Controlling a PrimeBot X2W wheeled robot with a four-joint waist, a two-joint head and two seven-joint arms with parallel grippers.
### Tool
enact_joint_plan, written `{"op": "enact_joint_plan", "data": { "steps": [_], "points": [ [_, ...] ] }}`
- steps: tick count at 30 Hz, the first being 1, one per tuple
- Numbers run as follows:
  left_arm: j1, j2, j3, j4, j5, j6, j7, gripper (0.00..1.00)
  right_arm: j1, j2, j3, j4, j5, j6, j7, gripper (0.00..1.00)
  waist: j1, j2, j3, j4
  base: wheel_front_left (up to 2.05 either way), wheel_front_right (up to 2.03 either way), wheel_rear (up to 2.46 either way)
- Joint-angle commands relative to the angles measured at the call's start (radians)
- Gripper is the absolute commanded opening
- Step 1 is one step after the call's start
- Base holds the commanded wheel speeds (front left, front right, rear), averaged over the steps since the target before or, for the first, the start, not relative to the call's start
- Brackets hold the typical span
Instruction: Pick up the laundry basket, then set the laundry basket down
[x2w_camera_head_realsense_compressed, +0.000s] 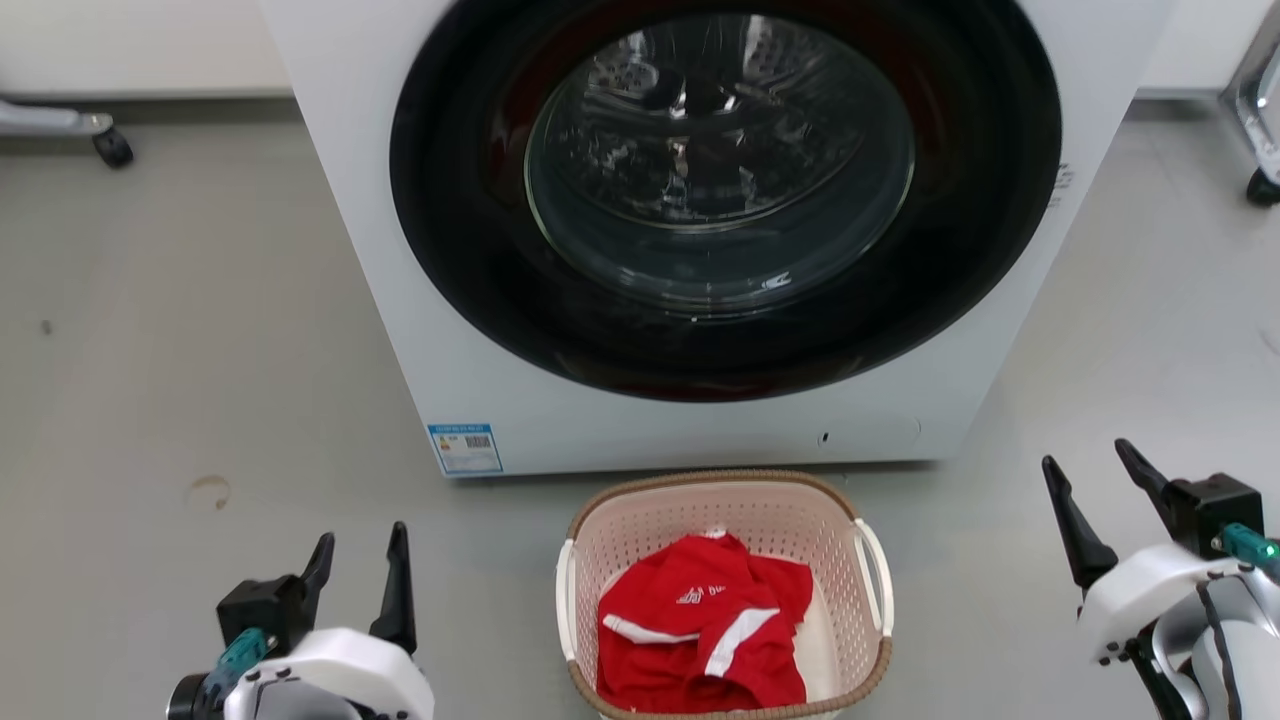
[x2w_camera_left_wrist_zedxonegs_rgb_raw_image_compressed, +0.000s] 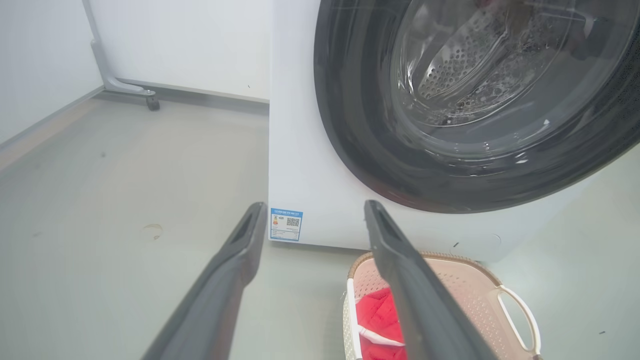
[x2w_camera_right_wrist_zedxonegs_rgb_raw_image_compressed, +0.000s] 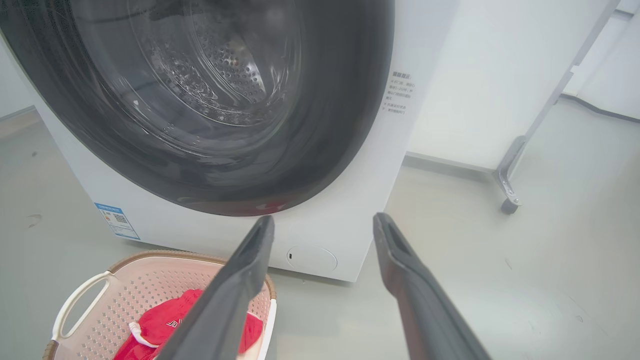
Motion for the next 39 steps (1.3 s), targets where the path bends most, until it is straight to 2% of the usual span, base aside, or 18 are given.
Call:
{"op": "enact_joint_plan", "data": {
  "steps": [1,12,21,27,28,33,39],
  "points": [
    [0.010,0.017,0.057,-0.048,0.012,-0.008,-0.014,1.00,0.015,-0.016,0.007,-0.038,-0.013,-0.004,-0.006,1.00,0.0000,-0.0001,-0.045,-0.003,0.00,0.00,0.00],
    [0.170,0.020,0.167,-0.209,0.068,-0.018,-0.014,1.00,0.138,-0.015,-0.062,-0.182,-0.057,-0.004,-0.006,1.00,0.0000,-0.0001,-0.106,-0.017,0.00,0.00,0.00],
    [0.237,0.012,0.180,-0.293,0.099,-0.009,-0.014,1.00,0.202,-0.013,-0.086,-0.304,-0.074,-0.004,0.028,1.00,0.0000,-0.0001,-0.117,-0.022,0.00,0.00,0.00],
    [0.281,0.016,0.183,-0.352,0.115,0.018,-0.012,1.00,0.252,0.002,-0.111,-0.376,-0.078,-0.004,0.050,1.00,0.0000,-0.0001,-0.129,-0.023,0.00,0.00,0.00],
    [0.312,0.007,0.148,-0.331,0.106,0.015,0.000,0.00,0.278,0.027,-0.125,-0.353,-0.069,0.000,0.053,0.00,0.0000,-0.0001,-0.130,-0.024,0.00,0.00,0.00],
    [0.337,-0.014,0.143,-0.273,0.098,0.012,0.006,0.00,0.318,0.070,-0.117,-0.304,-0.060,0.000,0.055,0.00,0.0000,-0.0001,-0.130,-0.024,0.00,0.00,0.00],
    [0.325,-0.018,0.156,-0.274,0.039,0.003,0.024,0.00,0.311,0.069,-0.130,-0.307,0.007,0.000,0.071,0.00,0.0022,-0.0001,-0.128,-0.024,0.00,0.00,0.00]
  ]
}}
